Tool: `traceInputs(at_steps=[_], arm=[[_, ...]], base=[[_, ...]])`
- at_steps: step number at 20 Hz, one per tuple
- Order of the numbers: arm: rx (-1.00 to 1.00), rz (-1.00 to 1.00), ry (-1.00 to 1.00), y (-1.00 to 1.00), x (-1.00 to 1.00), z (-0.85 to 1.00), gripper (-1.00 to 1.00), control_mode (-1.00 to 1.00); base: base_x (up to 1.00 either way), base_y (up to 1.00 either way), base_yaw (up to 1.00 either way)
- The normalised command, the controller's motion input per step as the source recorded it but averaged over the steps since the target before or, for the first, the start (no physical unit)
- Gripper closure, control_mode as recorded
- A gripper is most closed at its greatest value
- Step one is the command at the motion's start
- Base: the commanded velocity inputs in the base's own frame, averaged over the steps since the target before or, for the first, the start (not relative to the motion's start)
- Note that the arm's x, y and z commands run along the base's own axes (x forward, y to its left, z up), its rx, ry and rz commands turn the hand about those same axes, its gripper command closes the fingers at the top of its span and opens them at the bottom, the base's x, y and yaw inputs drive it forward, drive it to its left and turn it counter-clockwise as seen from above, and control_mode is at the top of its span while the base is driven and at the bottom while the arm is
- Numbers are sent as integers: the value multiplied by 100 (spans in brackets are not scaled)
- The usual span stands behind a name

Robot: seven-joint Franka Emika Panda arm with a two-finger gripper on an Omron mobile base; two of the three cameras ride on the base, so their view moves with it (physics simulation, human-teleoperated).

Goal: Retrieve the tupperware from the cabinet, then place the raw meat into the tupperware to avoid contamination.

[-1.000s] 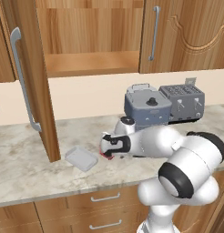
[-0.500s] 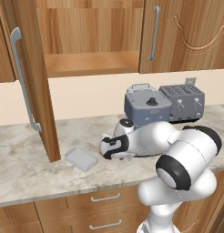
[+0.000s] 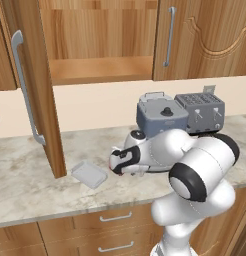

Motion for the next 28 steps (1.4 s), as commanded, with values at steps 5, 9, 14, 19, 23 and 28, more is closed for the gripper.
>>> traceInputs(at_steps=[5, 9, 14, 19, 23, 28], arm=[[0, 0, 0, 10, 17, -14, 100, -100], [0, 0, 0, 9, 12, -6, 100, -100], [0, 0, 0, 7, 10, -1, 100, -100], [-2, -1, 2, 22, 7, 10, 100, -100], [-4, -3, 0, 27, 9, 17, 100, -100], [-1, -3, 0, 5, -6, 41, 100, -100]], base=[[0, 0, 0], [0, 0, 0], [0, 0, 0], [0, 0, 0], [0, 0, 0], [0, 0, 0]])
